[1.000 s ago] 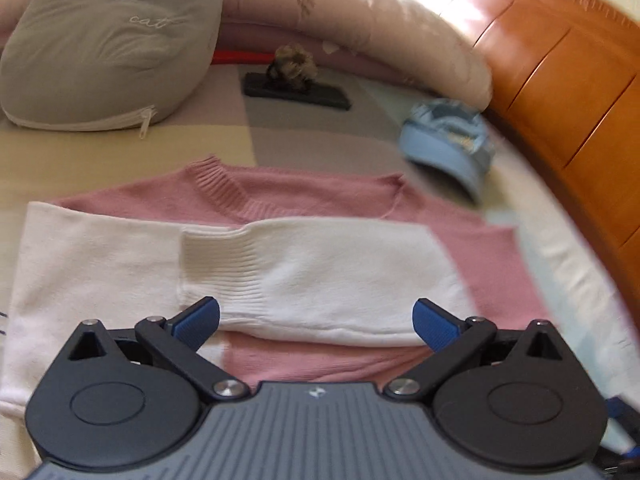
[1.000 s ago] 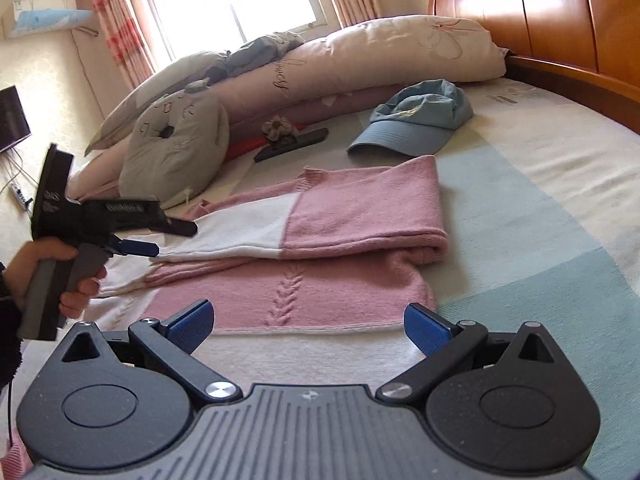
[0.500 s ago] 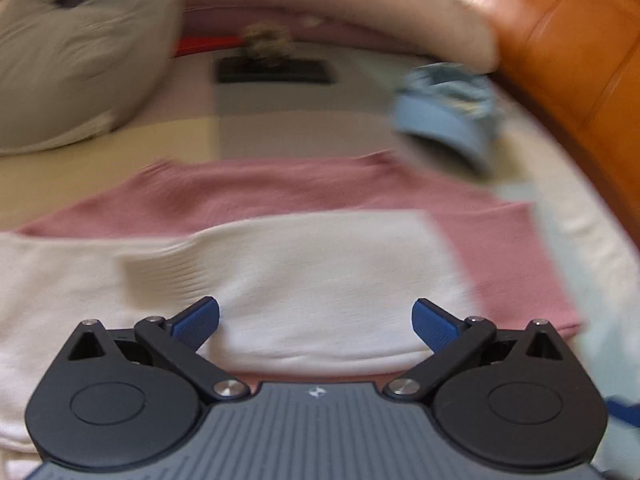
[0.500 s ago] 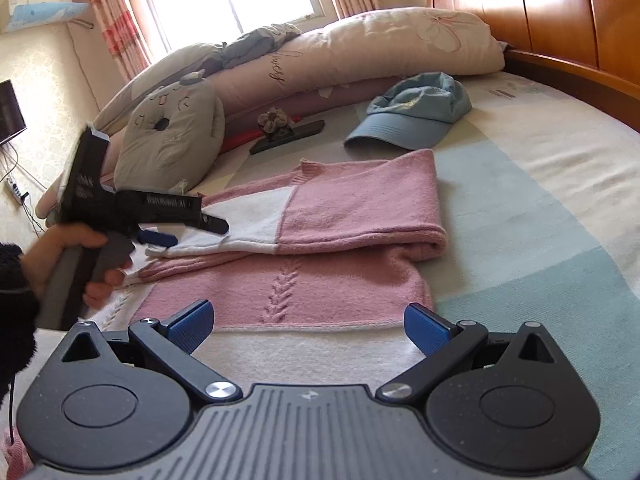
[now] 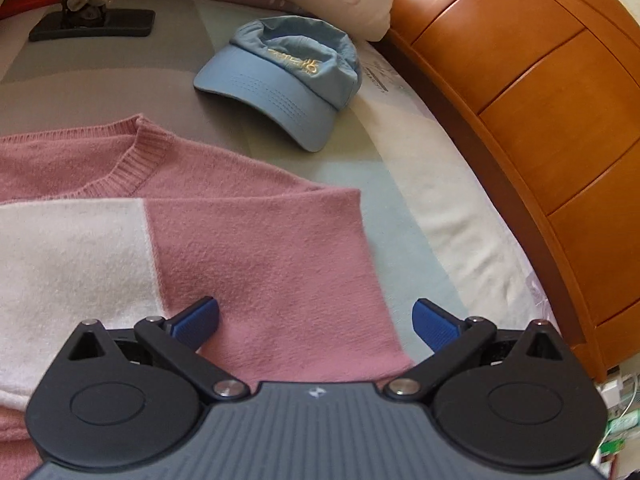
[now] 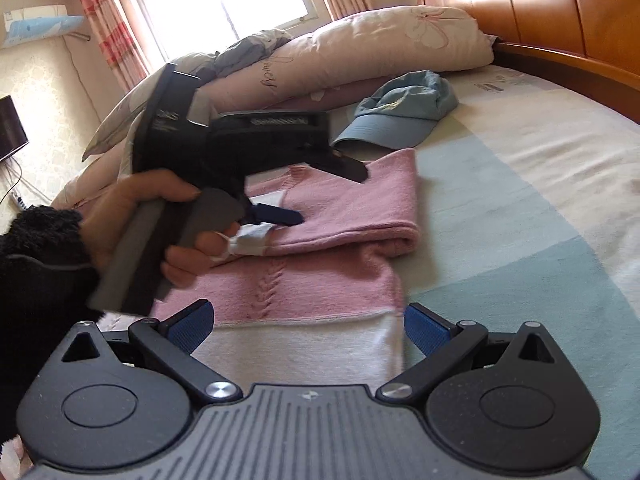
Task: Fold clothes
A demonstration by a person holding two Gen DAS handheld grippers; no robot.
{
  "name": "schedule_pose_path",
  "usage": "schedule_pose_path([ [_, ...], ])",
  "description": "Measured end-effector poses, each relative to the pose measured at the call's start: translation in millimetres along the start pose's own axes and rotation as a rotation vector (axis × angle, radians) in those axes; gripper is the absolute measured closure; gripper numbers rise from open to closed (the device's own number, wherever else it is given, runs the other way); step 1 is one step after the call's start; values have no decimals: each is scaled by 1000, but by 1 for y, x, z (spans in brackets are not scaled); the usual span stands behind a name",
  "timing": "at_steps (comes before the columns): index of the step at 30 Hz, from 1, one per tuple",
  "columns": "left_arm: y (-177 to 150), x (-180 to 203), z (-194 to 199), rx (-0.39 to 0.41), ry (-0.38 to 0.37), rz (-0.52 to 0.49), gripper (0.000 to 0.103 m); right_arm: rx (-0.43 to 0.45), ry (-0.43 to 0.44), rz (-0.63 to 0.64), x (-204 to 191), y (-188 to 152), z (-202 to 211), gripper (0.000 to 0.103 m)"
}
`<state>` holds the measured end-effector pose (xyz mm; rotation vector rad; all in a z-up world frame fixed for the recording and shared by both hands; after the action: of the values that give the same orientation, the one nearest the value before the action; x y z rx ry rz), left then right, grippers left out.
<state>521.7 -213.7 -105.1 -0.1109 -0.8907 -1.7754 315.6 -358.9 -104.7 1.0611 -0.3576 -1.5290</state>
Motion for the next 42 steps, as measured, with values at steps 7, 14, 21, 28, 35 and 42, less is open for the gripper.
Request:
schedule_pose_path([
  [7,15,30,-33,-27,-87,20,1,13,18,-44,10,3,10,0],
  [14,17,46,-59,-45,-87,3,1,15,7,-37,16,2,16,0],
  [21,52,49,-81,49,-55,22,1,8,-16,-38,27,-1,21,0],
  [28,53,44,-90,54,-14,29,1,13,-19,-23,31,-2,25,0],
  [35,55,56,-8,76,25,-20,2,60,31,-44,22,6,32,0],
  [42,28,63,136,123,131,-145,1,58,59,72,-17,7,49,0],
])
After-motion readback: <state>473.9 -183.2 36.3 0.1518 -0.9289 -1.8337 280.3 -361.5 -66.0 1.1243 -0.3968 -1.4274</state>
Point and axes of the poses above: each gripper's, at about its wrist camera, not at the fingertips, and z roughly against the way its jaws point, x to its right, y to its top, the point moved 3 cm from there along -z, roughly the way its jaws point, and after that the axes turned 3 degrees about -z, right-handed, at the moved point
